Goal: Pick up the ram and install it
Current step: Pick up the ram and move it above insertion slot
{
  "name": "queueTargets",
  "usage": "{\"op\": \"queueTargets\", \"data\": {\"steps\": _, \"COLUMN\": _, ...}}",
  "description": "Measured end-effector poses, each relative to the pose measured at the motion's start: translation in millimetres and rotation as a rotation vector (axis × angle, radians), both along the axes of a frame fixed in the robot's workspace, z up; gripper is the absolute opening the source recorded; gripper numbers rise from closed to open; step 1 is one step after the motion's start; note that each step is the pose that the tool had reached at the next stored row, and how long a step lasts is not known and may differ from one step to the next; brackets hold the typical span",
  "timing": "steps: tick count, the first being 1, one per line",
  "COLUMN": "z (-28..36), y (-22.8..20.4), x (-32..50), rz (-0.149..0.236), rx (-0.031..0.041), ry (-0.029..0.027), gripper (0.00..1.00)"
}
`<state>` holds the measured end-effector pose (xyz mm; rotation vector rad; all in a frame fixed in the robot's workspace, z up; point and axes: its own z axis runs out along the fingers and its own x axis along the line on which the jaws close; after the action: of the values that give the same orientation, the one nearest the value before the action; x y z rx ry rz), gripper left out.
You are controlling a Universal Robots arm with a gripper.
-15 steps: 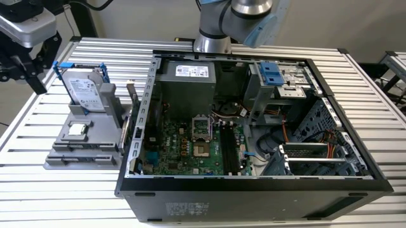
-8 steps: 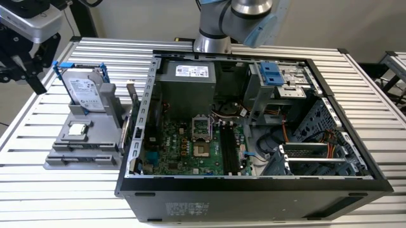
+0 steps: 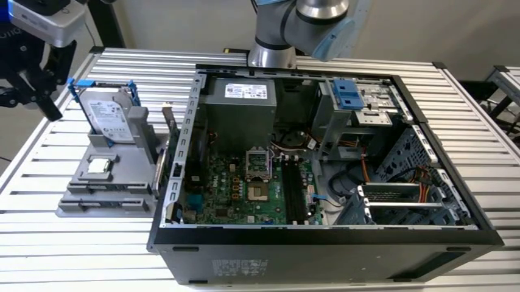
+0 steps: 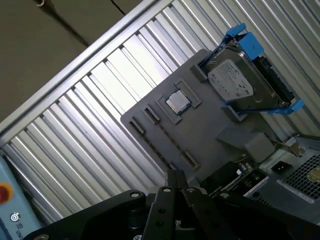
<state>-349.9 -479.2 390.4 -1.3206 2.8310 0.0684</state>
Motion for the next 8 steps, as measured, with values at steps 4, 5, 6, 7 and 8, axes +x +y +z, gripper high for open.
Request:
{"op": "queueTargets", "data": {"steps": 4, "z": -0.1, "y": 0.0, "x": 0.0, "rz": 0.059, "rx": 0.0001, "ry": -0.0105, "gripper": 0.00}}
{"op": "queueTargets", "data": {"steps": 5, "z": -0.1, "y": 0.1, "x": 0.0, "rz": 0.074, "rx": 0.0002, "ry": -0.0115, "gripper": 0.00}}
{"op": "queueTargets", "data": {"steps": 6, "z": -0.1, "y": 0.0, "x": 0.0, "rz": 0.088, "rx": 0.0002, "ry": -0.0121, "gripper": 0.00}}
{"op": "queueTargets", "data": {"steps": 7, "z": -0.1, "y": 0.0, "x": 0.0, "rz": 0.103, "rx": 0.0003, "ry": -0.0124, "gripper": 0.00}}
{"op": "queueTargets", "data": {"steps": 8, "z": 0.0, "y": 0.0, "x": -0.1, "rz": 0.118, "rx": 0.0003, "ry": -0.0123, "gripper": 0.00}}
